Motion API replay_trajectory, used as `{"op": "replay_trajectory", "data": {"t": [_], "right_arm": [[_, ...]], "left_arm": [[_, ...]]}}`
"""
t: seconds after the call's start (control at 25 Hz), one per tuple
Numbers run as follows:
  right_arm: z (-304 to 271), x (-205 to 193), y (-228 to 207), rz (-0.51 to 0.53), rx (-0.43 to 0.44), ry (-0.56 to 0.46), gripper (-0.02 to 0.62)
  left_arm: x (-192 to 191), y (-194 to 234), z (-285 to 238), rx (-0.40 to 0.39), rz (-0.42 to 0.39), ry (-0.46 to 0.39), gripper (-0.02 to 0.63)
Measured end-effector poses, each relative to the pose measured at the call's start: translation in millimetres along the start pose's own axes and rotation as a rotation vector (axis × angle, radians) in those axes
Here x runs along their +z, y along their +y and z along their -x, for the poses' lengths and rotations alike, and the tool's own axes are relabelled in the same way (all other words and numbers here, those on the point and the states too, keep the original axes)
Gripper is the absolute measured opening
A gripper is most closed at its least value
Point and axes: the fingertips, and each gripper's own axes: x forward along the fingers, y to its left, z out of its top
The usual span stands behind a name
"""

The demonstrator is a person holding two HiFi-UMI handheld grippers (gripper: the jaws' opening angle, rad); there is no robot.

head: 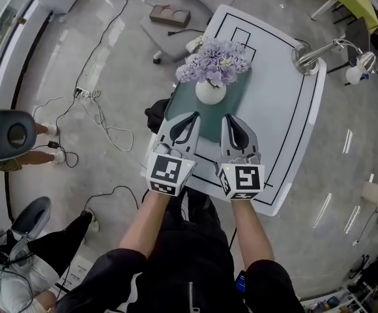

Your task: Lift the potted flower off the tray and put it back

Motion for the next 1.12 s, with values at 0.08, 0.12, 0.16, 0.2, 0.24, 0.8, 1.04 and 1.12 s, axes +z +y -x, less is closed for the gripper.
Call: {"op": "replay_trajectory", "data": {"t": [0.08,0.12,0.16,0.2,0.24,0.8,1.04,1.12], "right_arm": [[-13,-3,-2,0.0,-0.003,-0.016,0.008],[-19,-5,-3,0.002,-0.004,-0.021,0.008],[-26,-6,-3,0.008,-0.004,-0.023,0.009],[-31,-8,-3,0.018,-0.003,-0.022,0.009],[-37,-9,-3,0.031,-0.003,-0.021,0.009],[-97,-14,-4,0.057,-0.041,-0.095,0.302],[-116,-17,-8,0.042,-0.071,-0.104,0.311],[-120,-17,-13,0.037,-0.099,-0.1,0.311]], "left_arm": [[-2,7,-5,0.006,0.007,-0.002,0.005],[-2,10,-7,0.008,0.008,-0.007,0.005],[-1,12,-8,0.007,0.006,-0.013,0.005],[-1,14,-8,0.007,0.003,-0.017,0.005],[-1,16,-8,0.008,0.002,-0.018,0.005],[-17,50,9,0.077,0.041,-0.007,0.005],[-23,57,15,0.093,0.039,0.001,0.005],[-27,58,16,0.098,0.044,0.005,0.005]]}}
